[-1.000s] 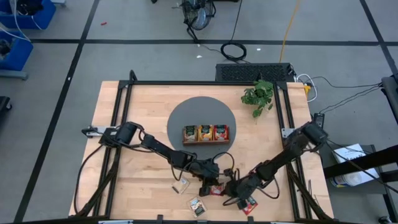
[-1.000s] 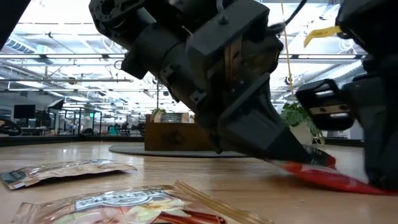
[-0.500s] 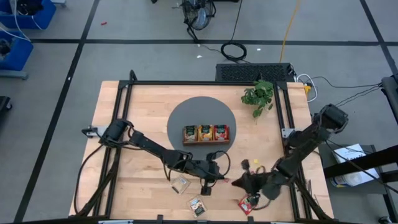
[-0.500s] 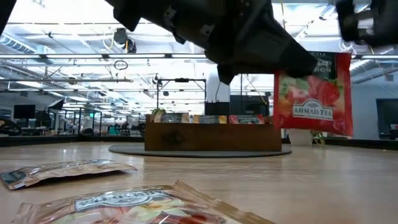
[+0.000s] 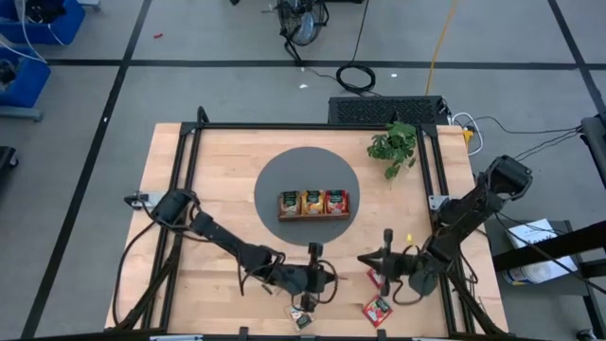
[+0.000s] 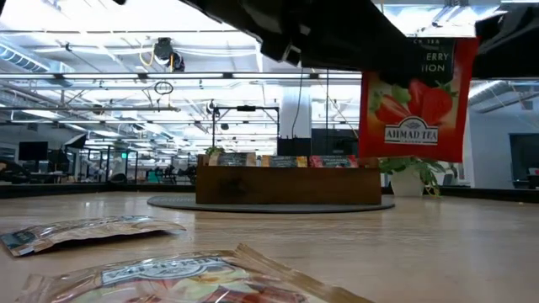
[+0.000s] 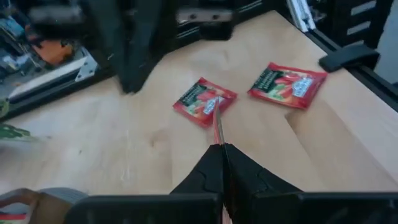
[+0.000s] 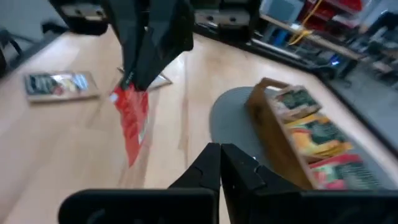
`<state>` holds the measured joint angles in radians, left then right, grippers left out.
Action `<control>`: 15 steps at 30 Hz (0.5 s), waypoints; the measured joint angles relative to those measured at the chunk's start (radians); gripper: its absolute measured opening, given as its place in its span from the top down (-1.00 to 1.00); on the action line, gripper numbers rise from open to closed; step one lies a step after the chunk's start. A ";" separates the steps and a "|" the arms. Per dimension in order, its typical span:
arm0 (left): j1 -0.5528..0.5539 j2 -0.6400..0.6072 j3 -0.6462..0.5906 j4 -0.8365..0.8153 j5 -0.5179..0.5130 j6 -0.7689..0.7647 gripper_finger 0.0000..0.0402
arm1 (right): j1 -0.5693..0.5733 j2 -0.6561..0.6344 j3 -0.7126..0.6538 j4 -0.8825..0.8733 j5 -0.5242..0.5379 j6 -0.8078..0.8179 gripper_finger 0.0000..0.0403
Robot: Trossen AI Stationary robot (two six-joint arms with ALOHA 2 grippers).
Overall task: Pick & Place Tea
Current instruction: Put the red tea bag into the right section of the wooden organizer
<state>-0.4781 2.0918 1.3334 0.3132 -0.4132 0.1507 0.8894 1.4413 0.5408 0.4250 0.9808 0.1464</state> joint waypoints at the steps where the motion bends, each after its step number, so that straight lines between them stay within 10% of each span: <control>1: -0.002 0.000 0.000 0.001 -0.005 0.011 0.97 | -0.014 0.000 -0.020 0.048 -0.023 0.004 0.99; 8: 0.001 0.000 0.000 0.039 -0.087 0.020 0.97 | -0.112 0.001 -0.113 0.306 -0.318 0.093 0.78; 15: 0.003 0.000 0.000 0.031 -0.139 0.001 0.97 | -0.131 0.003 -0.125 0.344 -0.357 0.110 0.50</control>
<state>-0.4752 2.0918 1.3334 0.3445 -0.5517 0.1518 0.7586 1.4448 0.4160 0.7692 0.6235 0.2567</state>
